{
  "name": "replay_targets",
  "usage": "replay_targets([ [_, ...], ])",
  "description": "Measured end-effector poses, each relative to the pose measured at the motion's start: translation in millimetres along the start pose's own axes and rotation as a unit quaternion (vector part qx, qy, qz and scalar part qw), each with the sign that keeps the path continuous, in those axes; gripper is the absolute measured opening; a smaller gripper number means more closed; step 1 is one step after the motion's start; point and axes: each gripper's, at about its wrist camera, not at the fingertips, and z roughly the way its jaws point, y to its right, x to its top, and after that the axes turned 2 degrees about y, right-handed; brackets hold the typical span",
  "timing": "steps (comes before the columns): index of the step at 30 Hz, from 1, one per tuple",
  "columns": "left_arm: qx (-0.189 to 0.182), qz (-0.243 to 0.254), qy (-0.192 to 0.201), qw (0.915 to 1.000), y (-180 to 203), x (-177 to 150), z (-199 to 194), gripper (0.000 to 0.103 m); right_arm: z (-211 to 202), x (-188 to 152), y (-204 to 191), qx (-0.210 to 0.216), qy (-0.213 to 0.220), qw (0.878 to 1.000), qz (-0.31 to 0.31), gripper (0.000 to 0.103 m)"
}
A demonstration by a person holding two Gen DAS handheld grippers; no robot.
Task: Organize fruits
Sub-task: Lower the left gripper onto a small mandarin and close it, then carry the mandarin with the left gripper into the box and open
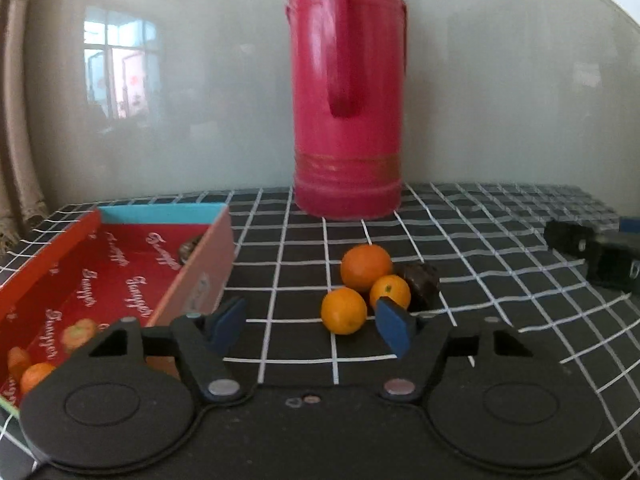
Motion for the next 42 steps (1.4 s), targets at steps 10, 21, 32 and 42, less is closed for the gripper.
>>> replay_targets([
  [10, -0.004, 0.006, -0.038, 0.9993, 7.6, 3.7, 34.6, 0.049, 20.2, 1.8, 14.1, 0.003, -0.023, 1.000, 0.000, 0.103],
  [21, -0.019, -0.001, -0.055, 0.9983, 9.4, 6.1, 50.1, 0.022, 31.7, -1.9, 31.8, -0.001, -0.050, 0.999, 0.016, 0.103],
  [32, -0.015, 0.015, -0.015, 0.9997, 7.2, 8.7, 14.6, 0.022, 33.6, -4.1, 23.5, 0.008, -0.064, 0.998, 0.028, 0.103],
  [42, 0.020, 0.004, 0.039, 0.9990, -31.1, 16.6, -36.2, 0.022, 25.9, -4.5, -1.1, 0.024, -0.067, 0.997, 0.032, 0.103],
])
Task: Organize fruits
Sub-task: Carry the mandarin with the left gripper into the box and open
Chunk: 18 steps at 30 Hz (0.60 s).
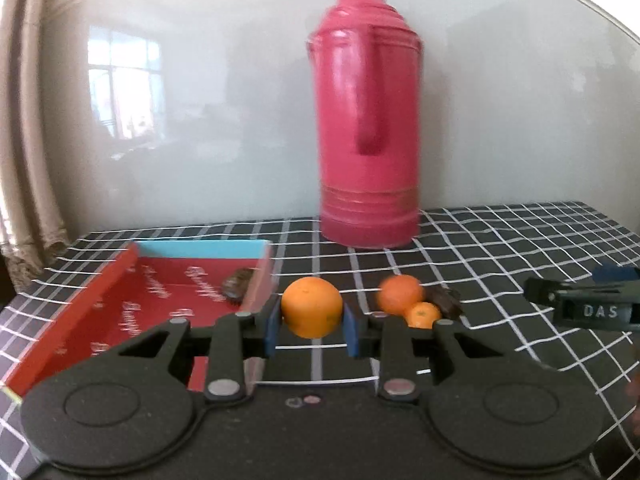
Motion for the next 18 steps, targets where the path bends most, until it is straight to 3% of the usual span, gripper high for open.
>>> replay_targets([
  [6, 0.037, -0.017, -0.003, 0.9992, -45.9, -5.3, -14.9, 0.022, -7.8, 0.1, -26.9, 0.022, 0.017, 1.000, 0.000, 0.103],
  [10, 0.049, -0.041, -0.026, 0.9976, -71.5, -15.9, -11.0, 0.024, -14.2, -1.1, -45.2, 0.038, 0.025, 0.999, -0.012, 0.103],
  [11, 0.045, -0.049, -0.031, 0.9973, -75.8, -18.3, -10.4, 0.037, -16.6, -2.0, -47.4, 0.041, 0.028, 0.999, -0.016, 0.103],
  [12, 0.046, -0.052, -0.030, 0.9971, -77.8, -19.6, -12.6, 0.068, -18.8, -2.2, -50.5, 0.044, 0.030, 0.998, -0.020, 0.103],
  [14, 0.079, -0.057, 0.009, 0.9952, -76.6, -18.8, -26.1, 0.097, -21.6, -2.1, -55.6, 0.047, 0.034, 0.998, -0.028, 0.103],
  [15, 0.087, -0.053, 0.029, 0.9944, -74.9, -16.5, -32.8, 0.097, -23.5, -2.2, -56.9, 0.050, 0.036, 0.998, -0.030, 0.103],
  [18, 0.082, -0.072, 0.042, 0.9932, -75.2, -15.9, -41.9, 0.097, -27.4, -2.1, -58.2, 0.052, 0.038, 0.997, -0.034, 0.103],
])
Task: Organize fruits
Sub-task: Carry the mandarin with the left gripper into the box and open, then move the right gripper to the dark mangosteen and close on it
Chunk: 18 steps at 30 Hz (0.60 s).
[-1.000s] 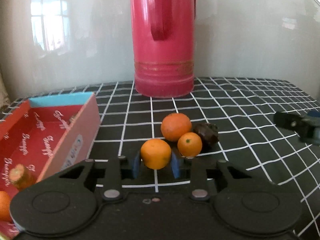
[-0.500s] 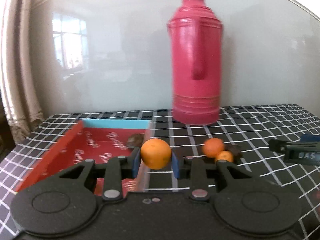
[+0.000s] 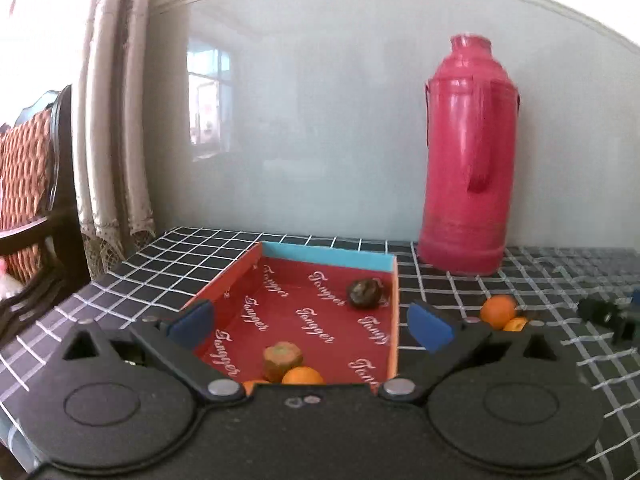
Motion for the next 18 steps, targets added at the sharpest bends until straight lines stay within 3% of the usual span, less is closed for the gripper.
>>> replay_targets([
  [3, -0.005, -0.011, -0.010, 0.9999, 1.2, -4.2, -8.2, 0.097, -3.2, 0.6, 1.4, 0.005, 0.001, 1.000, 0.001, 0.103],
  [9, 0.001, 0.029, -0.003, 0.9996, 13.0, -10.0, -13.0, 0.097, -6.7, 3.5, 3.6, -0.005, 0.004, 1.000, -0.024, 0.103],
  [12, 0.007, 0.056, -0.008, 0.9984, 18.0, -13.3, -6.6, 0.097, -3.0, 2.5, 4.5, -0.005, -0.013, 1.000, -0.026, 0.103],
  [18, 0.035, 0.052, -0.013, 0.9979, 5.6, -14.7, 2.2, 0.097, 11.6, -3.9, 0.7, -0.033, -0.043, 0.997, -0.056, 0.103],
])
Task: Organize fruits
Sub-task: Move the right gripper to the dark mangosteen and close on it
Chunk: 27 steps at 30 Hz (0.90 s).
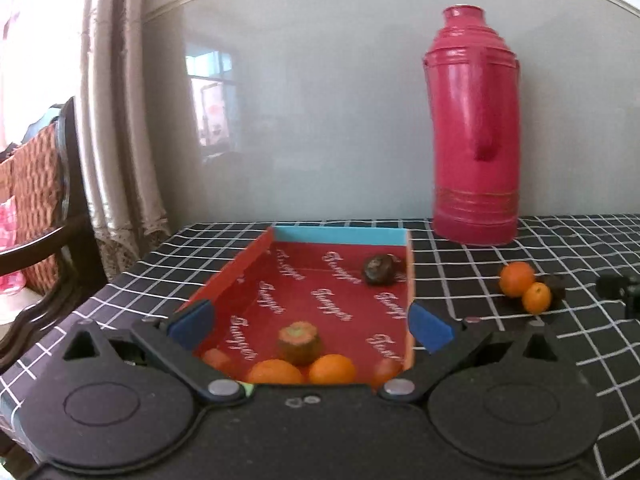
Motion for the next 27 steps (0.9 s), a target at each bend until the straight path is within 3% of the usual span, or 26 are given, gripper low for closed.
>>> replay_targets([
  [18, 0.030, -0.043, -0.002, 0.9986, -36.4, 0.6, 12.7, 0.097, 57.6, -5.3, -1.5, -0.022, -0.053, 0.996, -0.068, 0.103],
  [27, 0.031, -0.044, -0.009, 0.9985, -43.2, -0.7, 18.2, 0.097, 83.2, 7.1, -8.7, 0.006, -0.058, 0.998, -0.038, 0.103],
])
